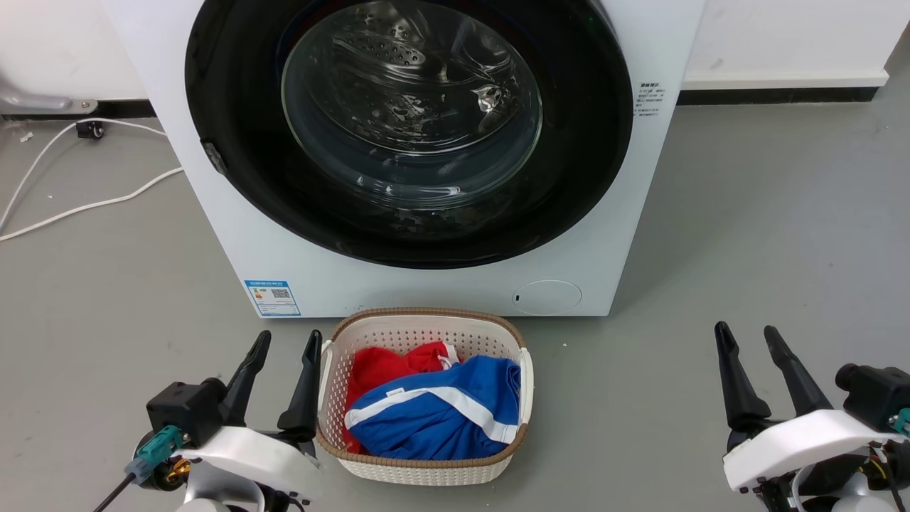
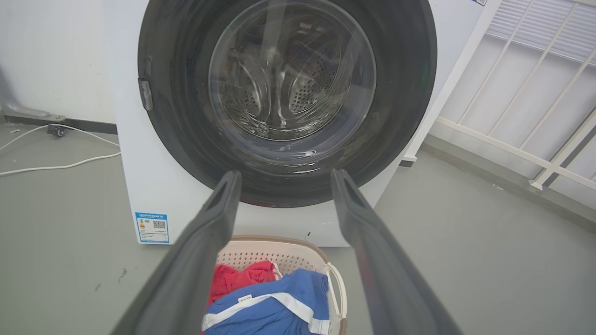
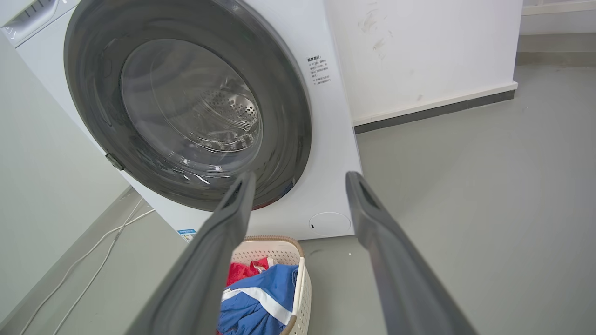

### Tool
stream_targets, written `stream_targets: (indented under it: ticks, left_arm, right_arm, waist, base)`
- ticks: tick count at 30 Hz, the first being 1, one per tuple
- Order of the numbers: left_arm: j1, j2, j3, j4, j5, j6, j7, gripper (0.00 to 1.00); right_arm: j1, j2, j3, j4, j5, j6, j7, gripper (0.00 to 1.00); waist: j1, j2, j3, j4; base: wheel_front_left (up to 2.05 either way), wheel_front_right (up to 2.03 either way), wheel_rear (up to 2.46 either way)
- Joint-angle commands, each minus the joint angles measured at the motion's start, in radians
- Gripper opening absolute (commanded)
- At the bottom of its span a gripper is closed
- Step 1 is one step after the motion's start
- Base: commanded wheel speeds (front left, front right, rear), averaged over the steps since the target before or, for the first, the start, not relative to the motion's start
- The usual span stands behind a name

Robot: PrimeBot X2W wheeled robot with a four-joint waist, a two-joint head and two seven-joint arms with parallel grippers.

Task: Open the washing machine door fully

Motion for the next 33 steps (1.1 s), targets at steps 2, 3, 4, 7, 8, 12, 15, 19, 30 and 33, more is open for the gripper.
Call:
stream_targets:
  ticks: [2, 3, 4, 7, 8, 12, 15, 19, 30, 33]
  left_arm:
    - [-0.019, 0.014, -0.01, -0.01, 0.046, 0.01, -0.014, 1.0]
    - [-0.02, 0.015, -0.012, -0.01, 0.056, 0.012, -0.017, 1.0]
    - [-0.02, 0.017, -0.012, -0.011, 0.065, 0.014, -0.02, 1.0]
    - [-0.019, 0.02, -0.016, -0.011, 0.091, 0.021, -0.027, 1.0]
    - [-0.019, 0.021, -0.017, -0.009, 0.098, 0.023, -0.029, 1.0]
    - [-0.016, 0.022, -0.021, -0.004, 0.127, 0.029, -0.038, 1.0]
    - [-0.015, 0.025, -0.026, -0.007, 0.152, 0.033, -0.046, 1.0]
    - [-0.013, 0.024, -0.031, -0.01, 0.172, 0.034, -0.052, 1.0]
    - [-0.005, 0.012, -0.024, -0.002, 0.215, 0.036, -0.074, 1.0]
    - [-0.003, 0.008, -0.02, 0.001, 0.216, 0.03, -0.08, 1.0]
  right_arm:
    - [0.001, 0.001, 0.0, -0.021, -0.044, 0.002, 0.001, 1.0]
    - [0.002, 0.001, -0.001, -0.023, -0.054, 0.002, 0.001, 1.0]
    - [0.003, 0.001, -0.001, -0.025, -0.064, 0.002, 0.001, 1.0]
    - [0.006, 0.001, -0.002, -0.031, -0.092, 0.002, 0.0, 1.0]
    - [0.008, 0.001, -0.001, -0.033, -0.098, 0.002, -0.001, 1.0]
    - [0.015, 0.002, 0.0, -0.036, -0.132, 0.002, -0.002, 1.0]
    - [0.015, 0.002, 0.002, -0.04, -0.152, 0.002, -0.004, 1.0]
    - [0.016, 0.002, 0.005, -0.043, -0.172, 0.002, -0.007, 1.0]
    - [0.024, 0.002, 0.01, -0.047, -0.23, 0.002, -0.021, 1.0]
    - [0.026, 0.002, 0.009, -0.049, -0.241, 0.002, -0.025, 1.0]
  waist:
    - [0.0, 0.0, 0.002, -0.001]
    - [0.0, 0.0, 0.002, -0.001]
    - [0.0, 0.0, 0.002, -0.002]
    - [0.0, 0.0, 0.002, -0.003]
    - [0.0, 0.0, 0.002, -0.003]
    - [0.0, 0.0, 0.0, -0.005]
    - [0.0, 0.0, 0.0, -0.006]
    - [0.0, 0.0, 0.001, -0.007]
    - [0.0, 0.0, -0.003, -0.007]
    - [0.0, 0.0, -0.003, -0.005]
  base:
    - [0.0, 0.0, 0.0]
    - [0.0, 0.0, 0.0]
    - [0.0, 0.0, 0.0]
    - [0.0, 0.0, 0.0]
    - [0.0, 0.0, 0.0]
    - [0.0, 0.0, 0.0]
    - [0.0, 0.0, 0.0]
    - [0.0, 0.0, 0.0]
    - [0.0, 0.0, 0.0]
    - [0.0, 0.0, 0.0]
